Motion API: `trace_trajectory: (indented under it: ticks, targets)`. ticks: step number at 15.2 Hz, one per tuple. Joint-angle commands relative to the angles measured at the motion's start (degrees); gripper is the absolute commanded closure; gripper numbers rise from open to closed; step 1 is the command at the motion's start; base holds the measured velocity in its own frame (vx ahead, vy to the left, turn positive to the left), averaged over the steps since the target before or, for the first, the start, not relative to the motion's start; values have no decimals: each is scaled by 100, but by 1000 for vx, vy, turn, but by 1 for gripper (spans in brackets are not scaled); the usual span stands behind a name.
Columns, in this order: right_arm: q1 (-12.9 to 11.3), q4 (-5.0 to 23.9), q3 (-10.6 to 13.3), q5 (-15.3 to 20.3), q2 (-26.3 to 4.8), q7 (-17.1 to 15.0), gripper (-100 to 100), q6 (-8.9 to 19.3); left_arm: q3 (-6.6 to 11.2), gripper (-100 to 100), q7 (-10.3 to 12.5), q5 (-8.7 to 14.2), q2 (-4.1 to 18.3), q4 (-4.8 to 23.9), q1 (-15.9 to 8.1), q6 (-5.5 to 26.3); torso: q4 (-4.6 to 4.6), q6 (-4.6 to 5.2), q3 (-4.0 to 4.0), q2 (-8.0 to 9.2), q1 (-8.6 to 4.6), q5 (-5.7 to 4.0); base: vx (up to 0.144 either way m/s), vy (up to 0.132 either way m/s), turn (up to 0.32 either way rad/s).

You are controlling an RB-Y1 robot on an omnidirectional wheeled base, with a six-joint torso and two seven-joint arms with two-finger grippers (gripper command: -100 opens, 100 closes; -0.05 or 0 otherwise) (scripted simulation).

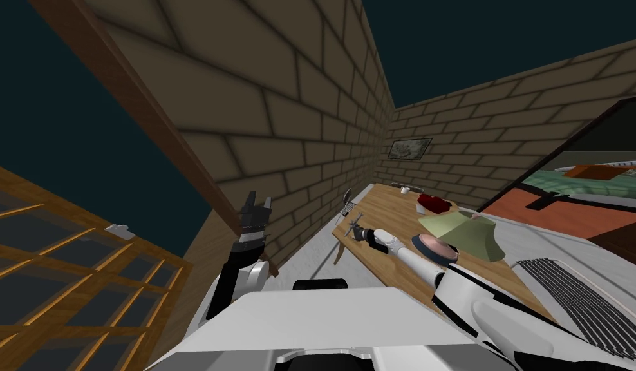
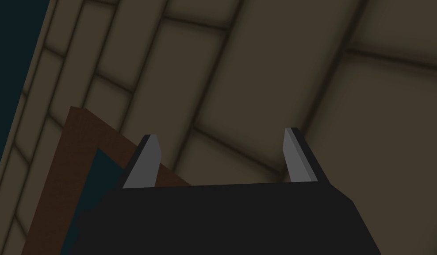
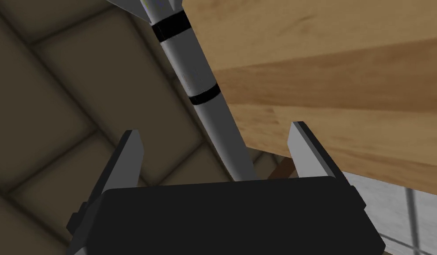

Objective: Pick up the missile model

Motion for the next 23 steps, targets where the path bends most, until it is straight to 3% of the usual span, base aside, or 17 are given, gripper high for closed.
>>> trace_trajectory:
  ticks: [1, 4, 13, 14, 19, 20, 21, 23]
  targets:
    - [-115, 192, 51, 162, -36, 175, -100, 0, 0, 0, 0, 0, 0, 0, 0, 0, 0, 0, 0, 0, 0, 0, 16, -3, 67]
    - [-376, 558, 184, 496, -127, 454, -100, 12, 0, 0, 0, 0, 0, 0, 0, 0, 0, 1, 0, -1, 1, 0, 16, -4, 72]
    - [-849, 1200, 413, 1084, -276, 946, -100, 34, 0, 0, 0, 0, 0, 0, 0, 0, -1, 2, -1, -2, 3, 0, 19, -2, 60]
    - [-800, 1160, 367, 997, -240, 941, -100, 15, 0, 0, 0, 0, 0, 0, 0, 0, 0, 2, 0, 0, 3, 0, 10, -1, 16]
    - [-689, 1508, 243, 920, -61, 922, -100, 385, 0, 0, 0, 0, 1, 0, -1, 0, 3, 0, 9, 18, -26, -7, -25, -64, 271]
    - [-698, 1438, 249, 921, -96, 952, -100, 299, 1, 0, 0, 0, 1, 0, -1, 0, 3, 0, 11, 21, -29, -8, -25, -52, 89]
    - [-696, 1461, 239, 912, -85, 971, 100, 319, 1, 0, 0, 0, 1, 0, 0, 0, 4, 3, 11, 19, -23, -6, -8, -20, 4]
    - [-683, 1466, 244, 914, -85, 972, 100, 317, 1, 0, 0, 0, 0, 0, 0, 0, 9, -2, 10, 11, -5, 0, -4, -5, -7]
